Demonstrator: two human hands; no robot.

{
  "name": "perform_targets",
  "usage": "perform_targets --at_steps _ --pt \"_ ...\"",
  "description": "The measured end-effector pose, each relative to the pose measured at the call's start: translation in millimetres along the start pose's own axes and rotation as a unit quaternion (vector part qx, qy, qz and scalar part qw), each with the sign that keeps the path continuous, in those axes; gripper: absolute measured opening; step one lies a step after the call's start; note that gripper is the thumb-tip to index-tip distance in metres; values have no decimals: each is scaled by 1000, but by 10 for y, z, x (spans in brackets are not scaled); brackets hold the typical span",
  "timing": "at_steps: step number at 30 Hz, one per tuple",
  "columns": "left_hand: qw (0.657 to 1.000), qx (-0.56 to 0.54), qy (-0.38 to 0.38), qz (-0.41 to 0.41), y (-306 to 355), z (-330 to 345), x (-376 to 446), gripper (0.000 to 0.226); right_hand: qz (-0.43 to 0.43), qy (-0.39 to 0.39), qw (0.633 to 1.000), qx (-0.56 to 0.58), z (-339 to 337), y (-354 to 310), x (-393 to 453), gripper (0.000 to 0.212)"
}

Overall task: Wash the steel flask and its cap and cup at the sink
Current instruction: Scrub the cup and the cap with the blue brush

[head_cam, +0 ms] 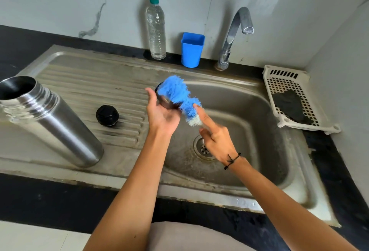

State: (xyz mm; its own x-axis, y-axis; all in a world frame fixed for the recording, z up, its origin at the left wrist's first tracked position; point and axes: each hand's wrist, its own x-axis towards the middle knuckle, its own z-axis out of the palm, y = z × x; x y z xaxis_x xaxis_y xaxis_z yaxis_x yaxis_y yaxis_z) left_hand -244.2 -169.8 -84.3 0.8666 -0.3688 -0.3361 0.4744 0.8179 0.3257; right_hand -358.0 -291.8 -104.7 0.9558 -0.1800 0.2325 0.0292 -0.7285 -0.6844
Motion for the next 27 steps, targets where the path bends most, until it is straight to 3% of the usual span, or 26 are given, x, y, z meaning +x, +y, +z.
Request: perform_targets --at_steps 5,11,14,17,23,27 --pt "1000 -8 17 19 4 43 -26 24 76 31 995 61 -137 48 34 78" --pt "1000 16 7 18 -16 34 -54 22 -10 5 1000 14 -97 -72 -19 83" --pt "1000 -21 14 1 16 39 -74 34 46 25 998 27 -71 23 -5 82" --pt "998 -64 6 -12 46 40 -91 27 83 44 994 64 -145 74 2 78" --pt "999 16 -27 14 3 80 -85 34 -19 12 999 35 -49 -18 -44 79" --pt "1000 21 -21 10 -46 62 -136 22 32 17 999 33 11 73 -1 78"
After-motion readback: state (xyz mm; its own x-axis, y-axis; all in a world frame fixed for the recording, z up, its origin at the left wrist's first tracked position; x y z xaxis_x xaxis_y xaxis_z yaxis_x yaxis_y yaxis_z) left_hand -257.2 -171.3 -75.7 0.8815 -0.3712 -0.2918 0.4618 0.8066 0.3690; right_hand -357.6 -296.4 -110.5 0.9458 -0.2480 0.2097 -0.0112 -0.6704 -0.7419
